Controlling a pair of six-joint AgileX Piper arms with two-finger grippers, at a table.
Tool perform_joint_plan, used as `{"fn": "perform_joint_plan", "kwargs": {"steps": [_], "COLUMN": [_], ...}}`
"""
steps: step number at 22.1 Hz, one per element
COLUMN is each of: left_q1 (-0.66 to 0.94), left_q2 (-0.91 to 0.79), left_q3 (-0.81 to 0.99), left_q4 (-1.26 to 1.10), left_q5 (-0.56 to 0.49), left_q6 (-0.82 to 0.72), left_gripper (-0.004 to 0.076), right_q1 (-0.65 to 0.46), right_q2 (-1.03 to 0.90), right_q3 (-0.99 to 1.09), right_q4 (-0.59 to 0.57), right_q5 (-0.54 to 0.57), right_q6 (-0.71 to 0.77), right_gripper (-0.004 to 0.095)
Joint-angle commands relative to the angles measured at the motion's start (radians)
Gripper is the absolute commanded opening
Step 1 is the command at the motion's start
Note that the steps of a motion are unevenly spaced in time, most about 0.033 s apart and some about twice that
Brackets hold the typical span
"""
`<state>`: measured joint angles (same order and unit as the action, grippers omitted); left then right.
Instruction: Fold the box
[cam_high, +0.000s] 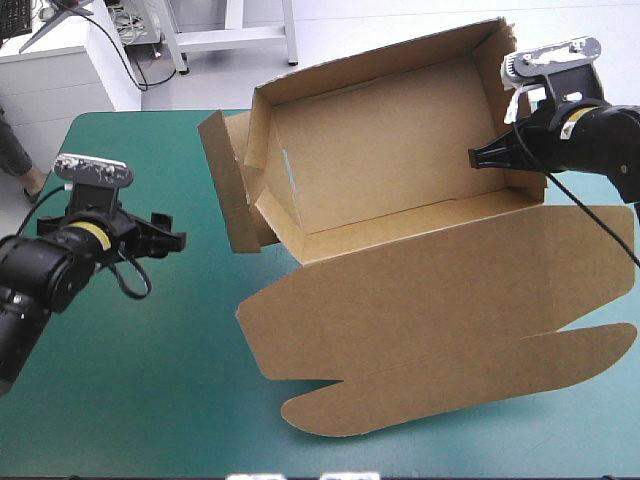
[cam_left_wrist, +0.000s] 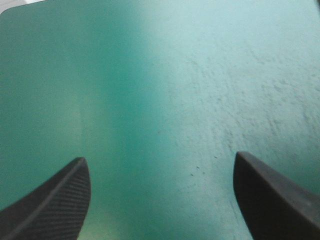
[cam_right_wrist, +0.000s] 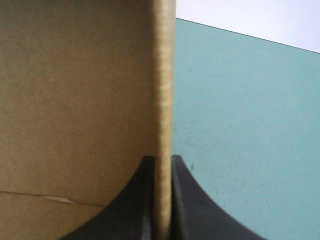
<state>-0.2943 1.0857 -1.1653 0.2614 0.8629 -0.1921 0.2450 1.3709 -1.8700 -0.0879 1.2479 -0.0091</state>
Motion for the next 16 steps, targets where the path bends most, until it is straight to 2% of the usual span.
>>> {"fn": "perform_joint_plan", "kwargs": {"steps": [1, 6, 7, 10, 11, 13, 16], "left_q1": [0.094, 0.315, 0.414, 0.558, 0.584, 0.574, 0.498], "left_q2": [0.078, 0.186, 0.238, 0.354, 0.413, 0.477, 0.523], "left_q3": [-0.13, -0.181, -0.181, -0.17, -0.163, -0.14, -0.12], "left_q4": [-0.053, -0.372, -0.556, -0.915, -1.084, -1.253, -1.361], "left_q5": [-0.009, -0.035, -0.025, 0.022, 0.07, 0.11, 0.133], "left_q6": [0.039, 0.249, 0.365, 0.6, 0.718, 0.822, 0.907], "left_gripper": [0.0563, 0.0563, 0.0563, 0.0563, 0.0563, 0.0563, 0.0525], "right_q1": [-0.003, -0.003, -0.003, -0.003, -0.003, -0.003, -0.003], "right_q2": [-0.031, -0.031, -0.031, -0.031, -0.031, -0.031, -0.029], "right_q3": [-0.024, -0.024, -0.024, -0.024, -0.024, -0.024, -0.024], "right_q4": [0.002, 0.002, 0.002, 0.002, 0.002, 0.002, 0.002], "right_q5": [0.003, 0.003, 0.003, 0.003, 0.003, 0.003, 0.003], "right_q6": [0.004, 0.004, 0.004, 0.002, -0.001, -0.001, -0.001], "right_gripper": [-0.0019, -0.0019, -0.0019, -0.0019, -0.0019, -0.0019, -0.0019]}}
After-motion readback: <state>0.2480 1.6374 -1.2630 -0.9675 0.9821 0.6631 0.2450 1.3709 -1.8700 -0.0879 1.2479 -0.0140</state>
